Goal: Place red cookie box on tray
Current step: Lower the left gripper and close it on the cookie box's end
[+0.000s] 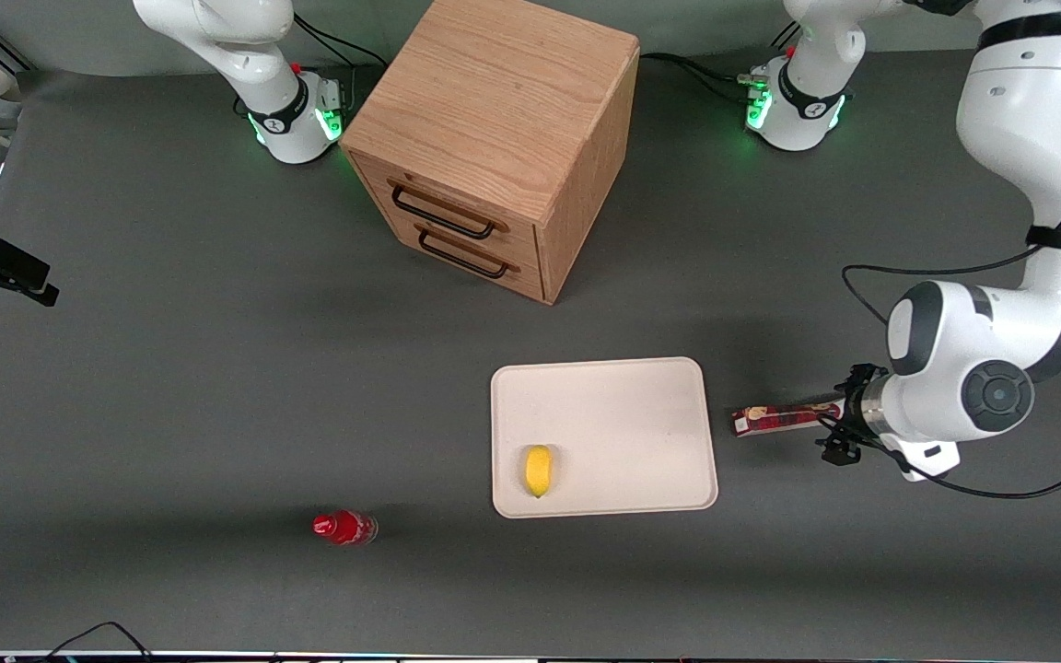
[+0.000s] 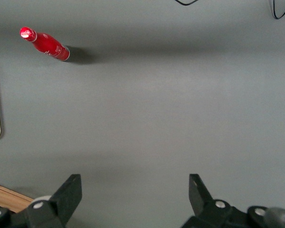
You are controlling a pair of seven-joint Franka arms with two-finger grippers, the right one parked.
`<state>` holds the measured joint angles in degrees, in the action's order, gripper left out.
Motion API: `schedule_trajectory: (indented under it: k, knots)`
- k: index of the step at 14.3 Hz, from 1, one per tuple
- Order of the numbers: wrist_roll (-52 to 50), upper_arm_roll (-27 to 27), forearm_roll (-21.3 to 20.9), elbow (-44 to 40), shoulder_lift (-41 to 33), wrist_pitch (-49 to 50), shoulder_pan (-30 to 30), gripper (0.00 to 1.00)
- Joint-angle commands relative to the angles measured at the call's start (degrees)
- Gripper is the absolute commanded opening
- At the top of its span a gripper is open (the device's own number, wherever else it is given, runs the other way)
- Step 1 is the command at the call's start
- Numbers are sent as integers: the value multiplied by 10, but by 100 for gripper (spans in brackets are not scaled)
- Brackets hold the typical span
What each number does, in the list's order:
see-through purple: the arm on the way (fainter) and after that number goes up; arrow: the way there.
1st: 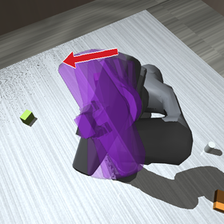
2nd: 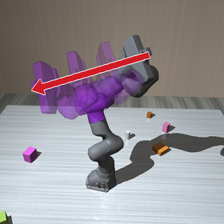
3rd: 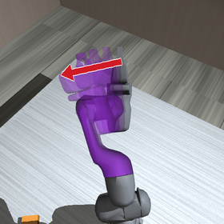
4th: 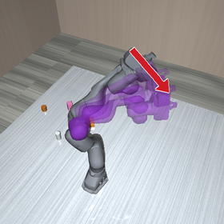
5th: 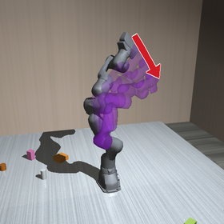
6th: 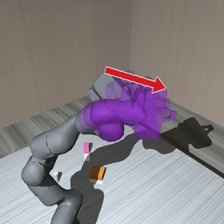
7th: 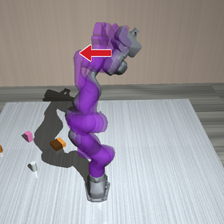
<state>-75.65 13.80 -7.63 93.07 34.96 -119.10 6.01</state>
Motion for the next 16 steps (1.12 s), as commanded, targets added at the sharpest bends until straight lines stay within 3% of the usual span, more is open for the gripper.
schedule_trajectory:
  k: [1, 3, 4, 5, 6, 7, 8, 13, 16]
  knots:
    - [-26, 3, -26, 25, 5, -24, -6, 100]
    - [-26, 3, -37, 47, 6, -39, -6, 100]
    - [-27, 3, -37, 49, 6, -40, -6, 93]
    - [-27, 2, -37, 49, 6, -40, -6, 70]
    - [-27, 3, -38, 49, 7, -40, -5, 34]
    - [-27, 3, -38, 49, 9, -40, -6, 9]
    - [-27, 3, -39, 49, 11, -40, -6, 0]
    - [-20, 5, -38, 40, -1, -26, -4, 0]
    - [1, 9, -37, -22, -8, 28, -4, 0]
